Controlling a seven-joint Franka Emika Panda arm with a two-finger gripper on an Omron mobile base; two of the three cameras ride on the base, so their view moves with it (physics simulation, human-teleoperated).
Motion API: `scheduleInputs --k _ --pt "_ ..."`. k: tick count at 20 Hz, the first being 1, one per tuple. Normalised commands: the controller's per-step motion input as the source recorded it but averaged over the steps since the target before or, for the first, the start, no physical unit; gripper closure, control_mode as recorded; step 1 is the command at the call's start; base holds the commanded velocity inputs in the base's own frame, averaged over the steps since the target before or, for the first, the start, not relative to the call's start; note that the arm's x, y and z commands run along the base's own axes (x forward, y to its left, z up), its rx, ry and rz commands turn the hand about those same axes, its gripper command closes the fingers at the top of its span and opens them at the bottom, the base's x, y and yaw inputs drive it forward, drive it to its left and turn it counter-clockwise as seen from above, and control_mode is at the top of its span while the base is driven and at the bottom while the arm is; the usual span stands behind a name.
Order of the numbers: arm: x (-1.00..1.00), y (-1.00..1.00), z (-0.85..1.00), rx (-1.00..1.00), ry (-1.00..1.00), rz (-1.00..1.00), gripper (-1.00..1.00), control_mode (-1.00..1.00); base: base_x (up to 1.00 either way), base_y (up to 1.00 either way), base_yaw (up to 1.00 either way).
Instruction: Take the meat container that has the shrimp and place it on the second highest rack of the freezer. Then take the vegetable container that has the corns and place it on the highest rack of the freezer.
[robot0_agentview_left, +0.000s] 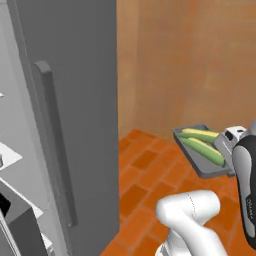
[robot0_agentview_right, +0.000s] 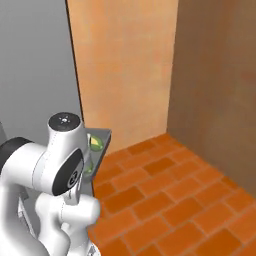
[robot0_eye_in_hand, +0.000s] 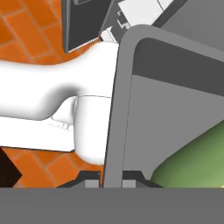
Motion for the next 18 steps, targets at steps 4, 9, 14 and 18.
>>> scheduleInputs --k 4,9,14,18 --pt "0.00 0.00 0.00 0.00 0.00 0.00 1.00 1.00 0.23 -0.65 0.75" --pt "0.00 0.00 0.00 0.00 0.00 0.00 1.00 1.00 0.07 -0.35 0.80" --pt "0.00 0.00 0.00 0.00 0.00 0.00 1.00 1.00 -0.14 -0.02 0.73" --pt "0.00 0.00 0.00 0.00 0.00 0.00 1.00 1.00 -0.09 0.03 0.71"
